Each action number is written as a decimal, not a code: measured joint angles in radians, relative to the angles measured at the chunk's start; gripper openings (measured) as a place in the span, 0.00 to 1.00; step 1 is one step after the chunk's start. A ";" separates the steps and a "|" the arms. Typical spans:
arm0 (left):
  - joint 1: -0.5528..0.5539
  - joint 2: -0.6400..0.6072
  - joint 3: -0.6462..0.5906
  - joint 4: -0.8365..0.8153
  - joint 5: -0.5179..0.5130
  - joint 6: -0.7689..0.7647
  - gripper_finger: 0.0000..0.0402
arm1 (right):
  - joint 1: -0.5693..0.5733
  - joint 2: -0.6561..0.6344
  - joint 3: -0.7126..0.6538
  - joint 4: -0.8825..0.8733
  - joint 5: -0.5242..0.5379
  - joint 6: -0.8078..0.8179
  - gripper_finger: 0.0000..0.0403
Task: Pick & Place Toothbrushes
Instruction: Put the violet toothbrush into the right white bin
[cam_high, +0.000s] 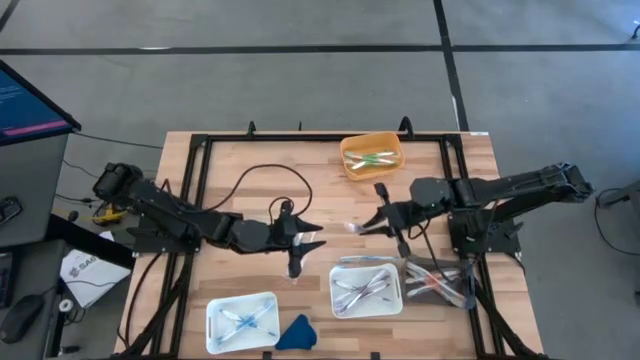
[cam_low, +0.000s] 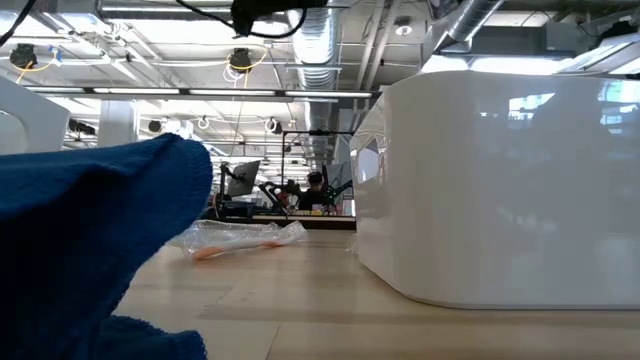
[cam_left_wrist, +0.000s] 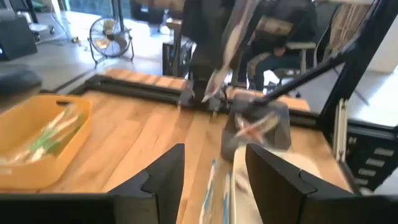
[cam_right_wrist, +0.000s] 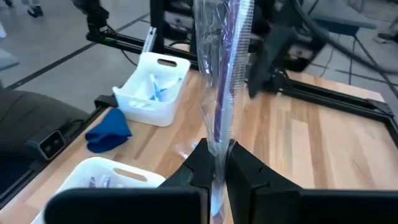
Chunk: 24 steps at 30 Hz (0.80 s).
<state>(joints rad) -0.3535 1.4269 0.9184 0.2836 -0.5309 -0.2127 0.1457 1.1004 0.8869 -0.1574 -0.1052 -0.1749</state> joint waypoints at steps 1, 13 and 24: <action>-0.001 0.000 -0.009 -0.003 0.000 -0.002 0.41 | 0.012 0.000 0.000 0.000 0.000 -0.004 0.04; -0.005 0.000 -0.045 0.005 0.000 -0.005 0.40 | 0.135 0.000 0.000 -0.054 0.065 0.099 0.04; 0.027 0.000 -0.045 0.014 0.003 -0.002 0.40 | 0.348 0.000 0.000 -0.141 0.280 0.255 0.04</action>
<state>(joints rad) -0.3266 1.4269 0.8730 0.2972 -0.5274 -0.2151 0.4934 1.1004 0.8871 -0.2988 0.1745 0.0801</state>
